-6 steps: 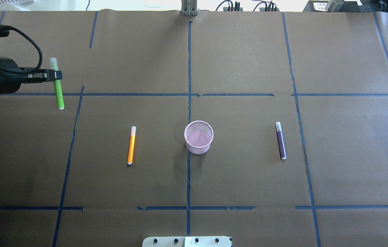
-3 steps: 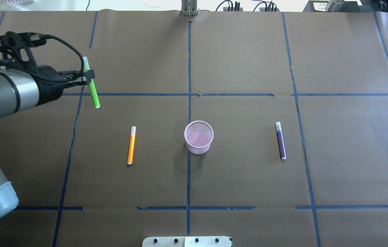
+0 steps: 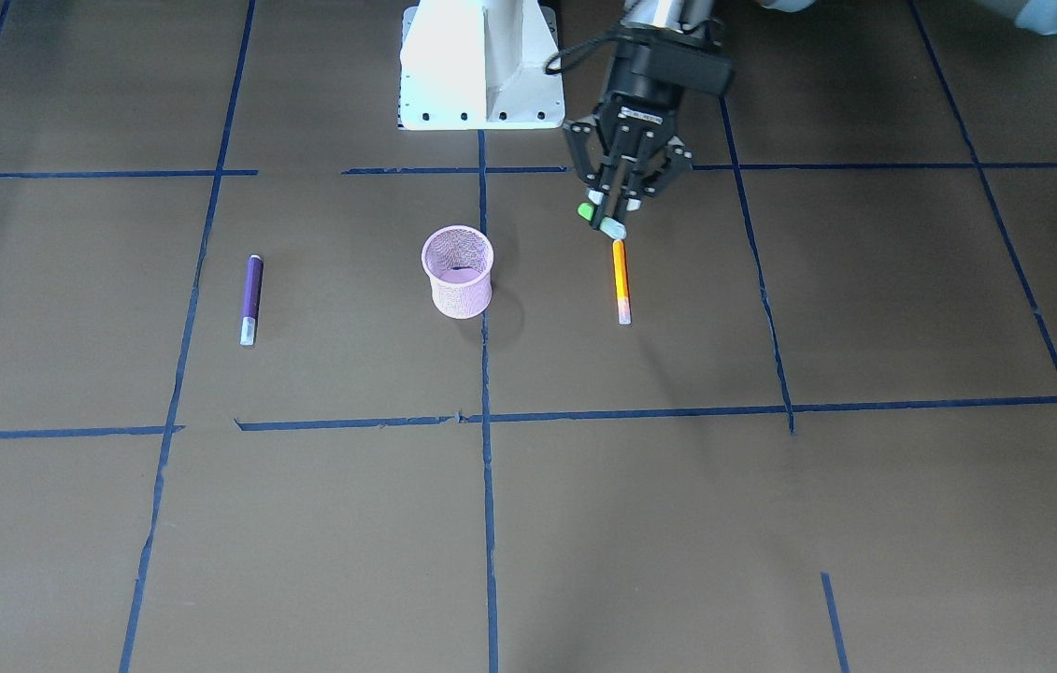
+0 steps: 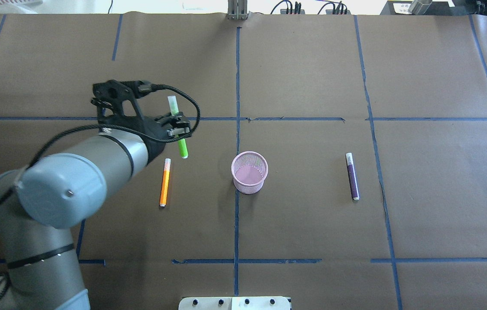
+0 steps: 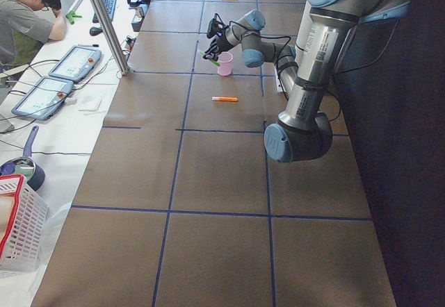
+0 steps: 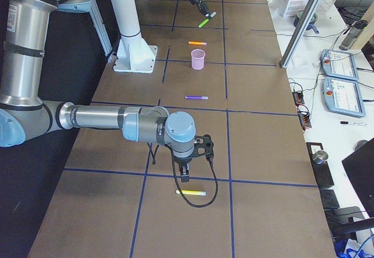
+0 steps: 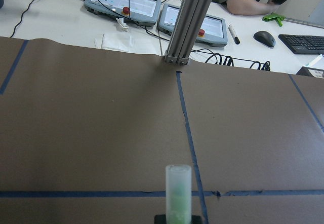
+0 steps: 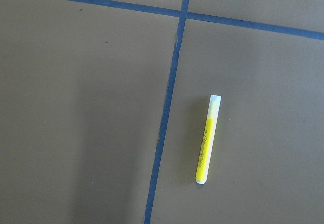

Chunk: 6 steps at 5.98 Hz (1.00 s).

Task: Collect pens into pen holder
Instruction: 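Carry the green highlighter with the left gripper over the pink pen cup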

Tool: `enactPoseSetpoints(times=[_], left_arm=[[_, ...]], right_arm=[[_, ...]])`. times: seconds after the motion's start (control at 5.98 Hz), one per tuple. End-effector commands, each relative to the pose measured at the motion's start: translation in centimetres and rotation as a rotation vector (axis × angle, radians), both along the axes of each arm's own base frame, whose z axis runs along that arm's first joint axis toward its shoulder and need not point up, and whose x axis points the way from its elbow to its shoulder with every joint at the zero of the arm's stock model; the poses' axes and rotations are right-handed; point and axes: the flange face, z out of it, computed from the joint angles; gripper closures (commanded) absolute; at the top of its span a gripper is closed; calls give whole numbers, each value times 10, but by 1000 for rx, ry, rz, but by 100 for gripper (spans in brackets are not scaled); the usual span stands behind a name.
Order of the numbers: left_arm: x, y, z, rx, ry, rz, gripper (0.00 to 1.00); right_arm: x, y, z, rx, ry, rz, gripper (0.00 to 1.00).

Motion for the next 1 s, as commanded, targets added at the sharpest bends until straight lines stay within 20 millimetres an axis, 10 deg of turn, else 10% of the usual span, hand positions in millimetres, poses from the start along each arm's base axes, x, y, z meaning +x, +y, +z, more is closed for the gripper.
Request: enactPoseSetpoints(times=[0.0,0.33,0.67,0.84], left_arm=[[88,10,-31,-33,4,-77,100],[151,5,-47,-57,-7,-123,100],[164,8,-49,-75,4,-128,100],[164,8,-46,-72,-3,-124,83]], right_arm=[[0,0,1,-2,0,0,0],[0,0,1,-3,1,-1,0],[0,0,1,-3,1,-1,0],[0,0,2,-3,3,-1,0]])
